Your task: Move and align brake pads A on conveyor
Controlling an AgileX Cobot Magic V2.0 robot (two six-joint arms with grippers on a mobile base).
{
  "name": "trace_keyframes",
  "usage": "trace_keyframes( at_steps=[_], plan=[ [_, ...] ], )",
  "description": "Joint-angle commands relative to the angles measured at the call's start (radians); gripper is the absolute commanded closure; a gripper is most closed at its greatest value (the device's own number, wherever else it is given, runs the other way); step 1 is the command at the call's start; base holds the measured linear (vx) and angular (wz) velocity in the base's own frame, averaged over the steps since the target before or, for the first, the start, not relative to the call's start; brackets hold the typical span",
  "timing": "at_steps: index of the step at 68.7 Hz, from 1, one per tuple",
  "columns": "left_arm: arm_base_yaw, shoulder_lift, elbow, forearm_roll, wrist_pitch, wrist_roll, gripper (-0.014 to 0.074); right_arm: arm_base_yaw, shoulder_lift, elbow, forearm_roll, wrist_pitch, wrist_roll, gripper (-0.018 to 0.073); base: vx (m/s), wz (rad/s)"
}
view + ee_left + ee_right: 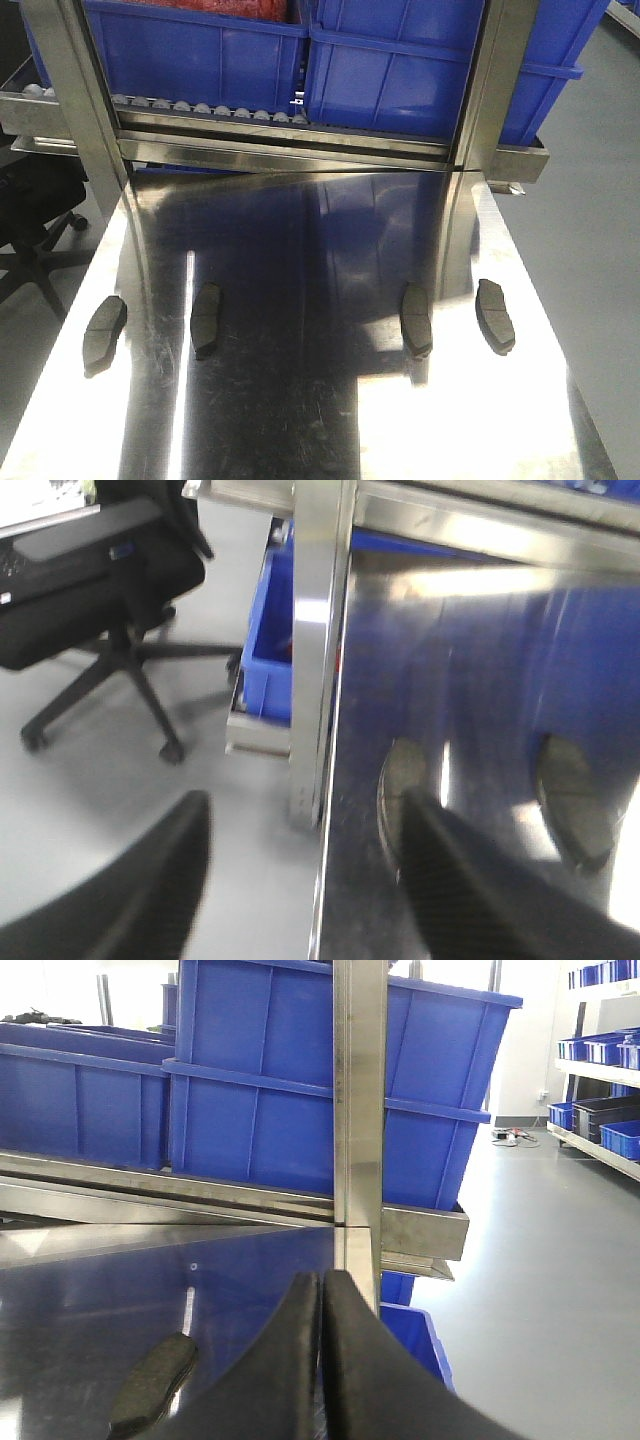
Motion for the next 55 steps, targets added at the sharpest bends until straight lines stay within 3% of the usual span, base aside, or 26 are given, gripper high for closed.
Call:
trace_keyframes(
  at_steps=[1,6,16,22,35,46,55],
  plan=[
    [-0.004,0.068,-0.101,-0.010,0.023,0.023,0.0067,-0.001,-0.015,0.002,-0.007,-0.076,-0.007,0.0569,0.00,0.00],
    [-0.005,0.138,-0.165,-0.071,0.083,0.097,0.0047,-0.001,-0.015,0.002,-0.007,-0.076,-0.007,0.0569,0.00,0.00],
    [-0.007,0.291,-0.271,-0.341,0.151,0.314,0.0048,-0.001,-0.015,0.002,-0.007,-0.076,-0.007,0.0569,0.00,0.00],
    [-0.008,0.388,-0.323,-0.413,0.196,0.367,0.0052,-0.001,-0.015,0.002,-0.007,-0.076,-0.007,0.0569,0.00,0.00],
    [-0.071,0.572,-0.394,-0.358,0.275,0.351,0.0055,-0.001,-0.015,0.002,-0.007,-0.076,-0.007,0.0569,0.00,0.00],
    [-0.124,0.671,-0.402,-0.302,0.223,0.265,0.0055,-0.001,-0.015,0.002,-0.007,-0.076,-0.007,0.0569,0.00,0.00],
    [-0.131,0.746,-0.402,-0.270,0.193,0.198,0.0055,-0.001,-0.015,0.002,-0.007,-0.076,-0.007,0.0569,0.00,0.00]
  ],
)
